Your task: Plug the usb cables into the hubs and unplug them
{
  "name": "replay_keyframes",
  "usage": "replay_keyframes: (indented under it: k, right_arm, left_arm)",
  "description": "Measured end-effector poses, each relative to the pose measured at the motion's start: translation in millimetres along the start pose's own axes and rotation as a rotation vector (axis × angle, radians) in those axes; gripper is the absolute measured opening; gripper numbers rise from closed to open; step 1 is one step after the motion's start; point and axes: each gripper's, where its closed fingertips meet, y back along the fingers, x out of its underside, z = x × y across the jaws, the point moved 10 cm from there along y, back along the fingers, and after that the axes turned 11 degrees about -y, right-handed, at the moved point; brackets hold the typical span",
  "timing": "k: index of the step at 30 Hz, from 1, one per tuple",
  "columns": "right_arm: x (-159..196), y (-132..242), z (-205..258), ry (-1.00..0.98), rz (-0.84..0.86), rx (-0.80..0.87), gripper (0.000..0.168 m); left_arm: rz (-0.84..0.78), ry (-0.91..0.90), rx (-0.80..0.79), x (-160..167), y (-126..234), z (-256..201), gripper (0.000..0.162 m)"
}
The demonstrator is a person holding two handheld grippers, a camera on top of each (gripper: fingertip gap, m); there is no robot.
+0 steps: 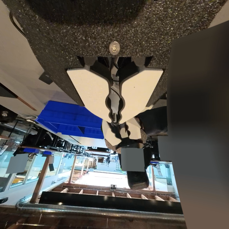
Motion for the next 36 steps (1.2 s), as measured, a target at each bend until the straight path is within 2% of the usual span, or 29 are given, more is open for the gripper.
replay_keyframes:
  k: [7,13,16,20,22,26,33,36]
  right_arm:
    - [3,-6,4,0.045,0.079,-0.002,0.006]
    - [5,-10,5,0.086,0.156,0.057,0.007]
    - [6,-8,3,0.106,0.192,0.115,0.006]
    - [8,-11,4,0.149,0.248,0.144,0.006]
    - [10,-14,6,0.175,0.290,0.145,0.006]
    - [15,-21,10,0.203,0.345,0.127,0.006]
    - [15,-23,11,0.204,0.371,0.106,0.006]
    - [18,-26,12,0.216,0.412,0.110,0.006]
  left_arm:
    - [0.120,-0.063,0.006,1,-7,-5,0.025]
    - [0.310,-0.154,-0.031,3,-4,-3,0.024]
    - [0.384,-0.158,-0.026,3,2,0,0.032]
    - [0.501,-0.190,-0.011,3,3,-2,0.050]
    - [0.504,-0.216,0.006,2,-2,-6,0.052]
    - [0.492,-0.228,0.052,-1,-8,-12,0.046]
    - [0.505,-0.265,0.068,-4,-10,-14,0.017]
    - [0.514,-0.277,0.073,-6,-10,-16,0.016]
